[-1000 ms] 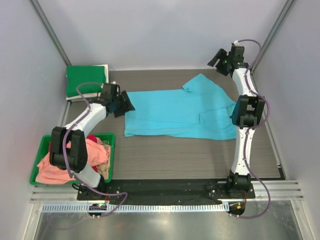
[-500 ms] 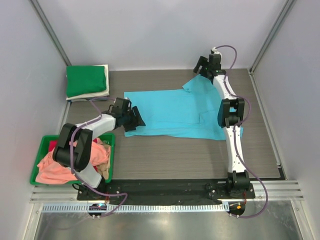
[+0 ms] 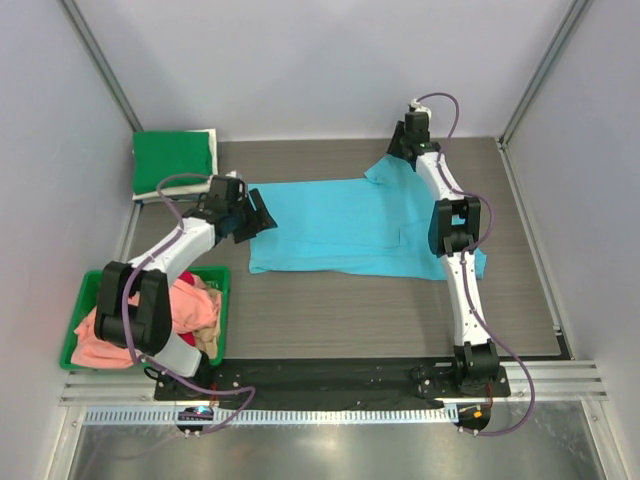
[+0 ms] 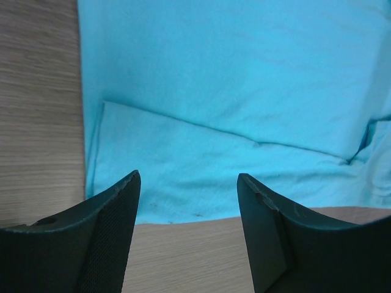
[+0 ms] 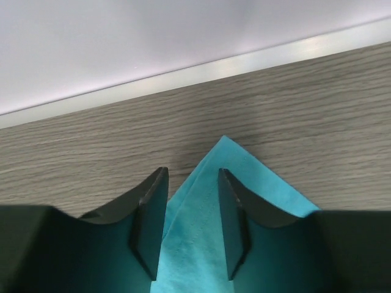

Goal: Fold and stack the t-shirts

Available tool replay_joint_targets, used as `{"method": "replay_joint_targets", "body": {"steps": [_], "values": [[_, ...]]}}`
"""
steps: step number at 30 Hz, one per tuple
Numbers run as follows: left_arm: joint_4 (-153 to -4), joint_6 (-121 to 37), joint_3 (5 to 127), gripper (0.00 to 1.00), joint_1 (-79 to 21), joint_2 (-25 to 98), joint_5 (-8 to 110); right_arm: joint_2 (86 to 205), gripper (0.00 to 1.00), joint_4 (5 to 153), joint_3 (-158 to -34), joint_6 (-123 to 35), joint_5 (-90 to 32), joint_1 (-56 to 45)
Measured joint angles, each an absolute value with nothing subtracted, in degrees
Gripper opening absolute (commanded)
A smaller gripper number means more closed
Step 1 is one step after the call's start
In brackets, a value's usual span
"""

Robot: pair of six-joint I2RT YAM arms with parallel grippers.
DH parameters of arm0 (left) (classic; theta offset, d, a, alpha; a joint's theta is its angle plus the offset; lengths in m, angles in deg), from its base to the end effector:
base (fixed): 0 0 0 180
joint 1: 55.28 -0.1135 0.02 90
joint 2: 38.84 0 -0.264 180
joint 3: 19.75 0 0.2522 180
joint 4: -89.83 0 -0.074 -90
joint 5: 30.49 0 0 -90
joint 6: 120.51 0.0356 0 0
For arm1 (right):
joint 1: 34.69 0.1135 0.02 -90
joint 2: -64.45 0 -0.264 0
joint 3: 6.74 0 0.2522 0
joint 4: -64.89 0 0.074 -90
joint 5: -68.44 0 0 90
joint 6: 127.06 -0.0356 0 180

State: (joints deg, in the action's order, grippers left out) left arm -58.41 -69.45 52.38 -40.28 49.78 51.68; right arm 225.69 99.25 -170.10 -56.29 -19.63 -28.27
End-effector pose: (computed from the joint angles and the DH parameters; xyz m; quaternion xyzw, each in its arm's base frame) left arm 0.3158 -0.0896 0.2243 -0.1695 0.9170 -0.2181 0.2879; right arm 0.6110 0.0675 0.1493 0.1058 0.8691 0.0928 0.4741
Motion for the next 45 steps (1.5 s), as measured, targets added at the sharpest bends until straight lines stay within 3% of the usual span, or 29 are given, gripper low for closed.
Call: {"method": "replay_joint_targets", "body": {"steps": [6,11,18,24,26,27,30,33,38,45], "values": [[-57.7,-69.0,58.2,0.66,-44.5,54.5,50.8,225.7,0.13,100.3,-169.9,-55.2,-16.6,-28.5],[-57.0,-69.3,63.7,0.66,-48.0,61.7,49.4,225.7,0.01,101.7,-170.3,-56.5,-16.2,-28.8],[-55.9,-69.5,68.3,0.66,-49.6,63.2,48.6,224.0,0.01,104.7,-169.0,-58.2,-14.8,-28.8],[-55.6,-69.5,68.4,0.66,-49.6,63.2,47.7,213.1,0.01,112.6,-154.4,-57.5,-10.7,-29.0],[-55.6,-69.6,68.2,0.66,-49.6,63.2,47.4,209.5,0.19,114.6,-149.7,-57.0,-10.8,-29.2],[-55.6,-69.8,68.0,0.66,-49.7,63.2,47.2,207.8,0.42,115.7,-147.5,-56.6,-11.2,-29.3],[-55.6,-70.4,67.5,0.66,-49.6,63.2,46.8,204.5,0.67,118.5,-145.7,-55.5,-12.0,-29.6],[-55.8,-70.6,67.2,0.66,-49.6,63.2,46.4,201.0,0.73,119.5,-145.6,-54.7,-12.0,-29.8],[-56.1,-70.8,66.1,0.65,-49.6,63.2,45.9,198.3,0.76,119.3,-147.6,-54.8,-11.7,-30.3],[-56.3,-70.8,64.4,0.65,-49.6,63.2,45.4,206.3,0.80,119.0,-155.0,-54.9,-11.6,-30.7]]}}
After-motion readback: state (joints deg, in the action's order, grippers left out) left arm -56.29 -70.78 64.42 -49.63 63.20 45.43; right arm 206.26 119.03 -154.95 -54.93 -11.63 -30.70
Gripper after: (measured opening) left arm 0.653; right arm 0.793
